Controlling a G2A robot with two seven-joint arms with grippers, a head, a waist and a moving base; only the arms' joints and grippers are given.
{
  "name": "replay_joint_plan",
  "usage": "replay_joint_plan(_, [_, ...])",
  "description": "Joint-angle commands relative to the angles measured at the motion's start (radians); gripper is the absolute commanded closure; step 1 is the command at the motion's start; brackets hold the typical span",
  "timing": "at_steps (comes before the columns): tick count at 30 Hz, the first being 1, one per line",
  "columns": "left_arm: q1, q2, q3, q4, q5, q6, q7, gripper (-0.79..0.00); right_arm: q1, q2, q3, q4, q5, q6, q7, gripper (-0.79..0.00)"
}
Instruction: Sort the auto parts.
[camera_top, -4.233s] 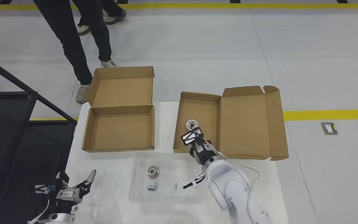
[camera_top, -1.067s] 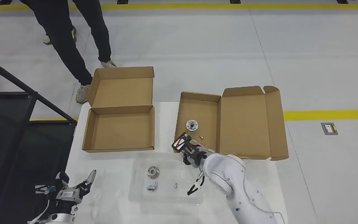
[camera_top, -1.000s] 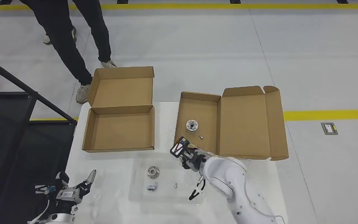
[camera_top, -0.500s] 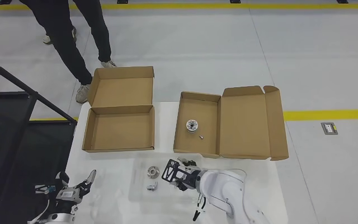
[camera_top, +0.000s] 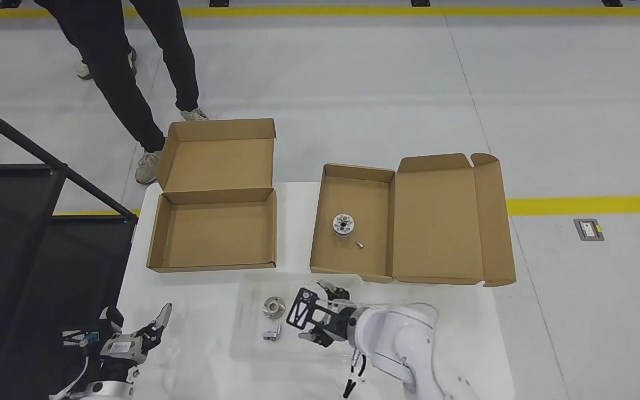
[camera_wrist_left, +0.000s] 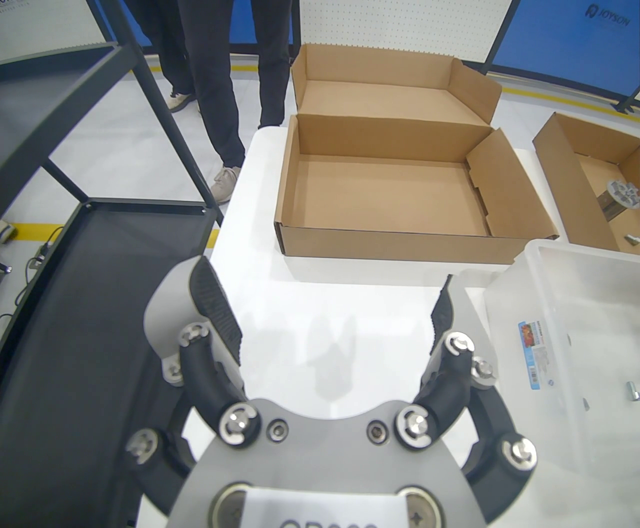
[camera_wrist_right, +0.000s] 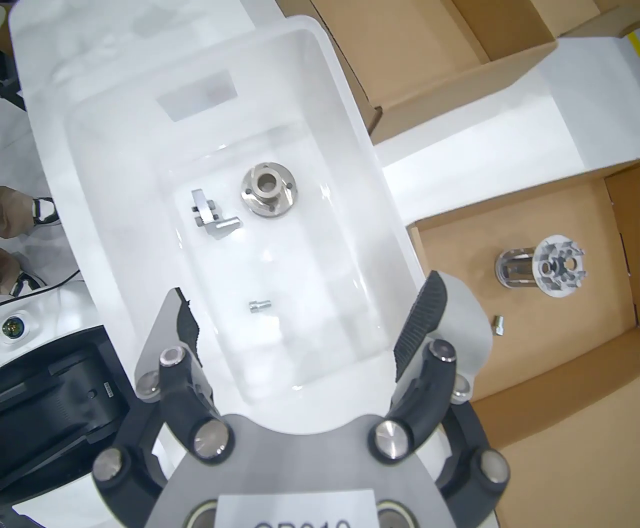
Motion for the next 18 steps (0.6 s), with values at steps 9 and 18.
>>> replay_joint_plan(9, [0.0,0.0,0.0,0.0,0.0,0.0,0.0,-0.785,0.075,-0.063,-0.14,0.099,0.132,0.429,0.22,-0.785])
replay_joint_plan(18, [0.0,0.0,0.0,0.0,0.0,0.0,0.0,-0.785,0.183,-0.1,-0.168,0.221,0.299,0.525,0.395,-0.785])
